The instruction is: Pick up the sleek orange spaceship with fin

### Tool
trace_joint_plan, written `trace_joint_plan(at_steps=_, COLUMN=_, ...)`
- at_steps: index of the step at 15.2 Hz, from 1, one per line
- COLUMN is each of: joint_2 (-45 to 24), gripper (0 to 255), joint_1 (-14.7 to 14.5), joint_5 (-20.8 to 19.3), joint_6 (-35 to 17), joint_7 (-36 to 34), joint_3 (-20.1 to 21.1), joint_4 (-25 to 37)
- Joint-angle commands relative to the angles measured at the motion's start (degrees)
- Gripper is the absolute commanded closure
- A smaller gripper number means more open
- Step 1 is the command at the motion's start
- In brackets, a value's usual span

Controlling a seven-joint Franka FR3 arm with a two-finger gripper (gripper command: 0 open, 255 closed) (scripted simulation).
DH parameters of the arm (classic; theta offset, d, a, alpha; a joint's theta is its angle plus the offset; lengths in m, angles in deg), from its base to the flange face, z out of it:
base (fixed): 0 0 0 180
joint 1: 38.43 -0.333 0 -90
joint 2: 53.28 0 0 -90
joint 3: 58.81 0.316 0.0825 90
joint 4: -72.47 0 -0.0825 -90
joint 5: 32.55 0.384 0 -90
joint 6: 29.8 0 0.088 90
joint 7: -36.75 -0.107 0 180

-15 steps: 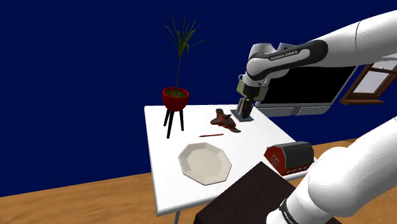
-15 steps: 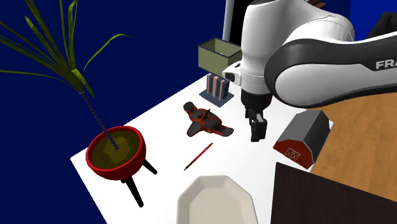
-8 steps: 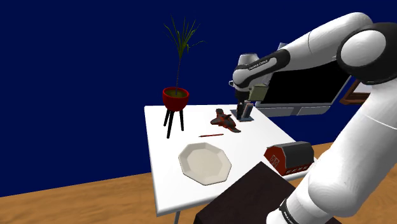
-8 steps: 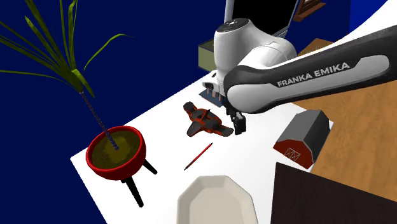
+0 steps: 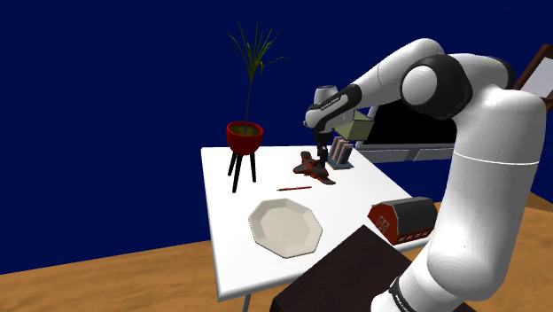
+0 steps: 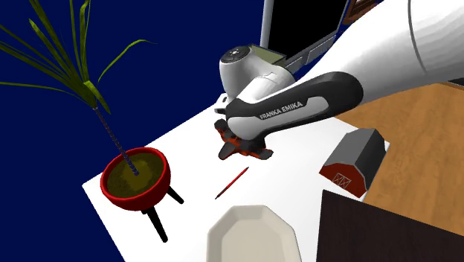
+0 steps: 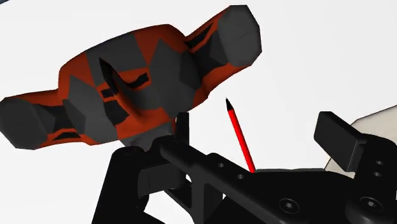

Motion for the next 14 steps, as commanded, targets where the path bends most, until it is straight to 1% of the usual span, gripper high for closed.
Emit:
trace_joint_plan(at_steps=1, joint_2=-4.48, gripper=0, joint_1=0.89, joint_5=0.21, joint_6=-1.35, joint_7=3.38, joint_3=0.81, joint_4=3.55)
trace_joint_plan(at_steps=9, joint_2=-21.32, gripper=0, joint_1=3.99, joint_5=-0.59, joint_6=-3.06, joint_7=13.57, joint_3=4.39, joint_4=20.8)
trace_joint_plan(at_steps=14, joint_2=-23.97, gripper=0, joint_1=4.31, joint_5=-0.36, joint_6=-5.36, joint_7=13.08, joint_3=4.7, joint_4=21.07)
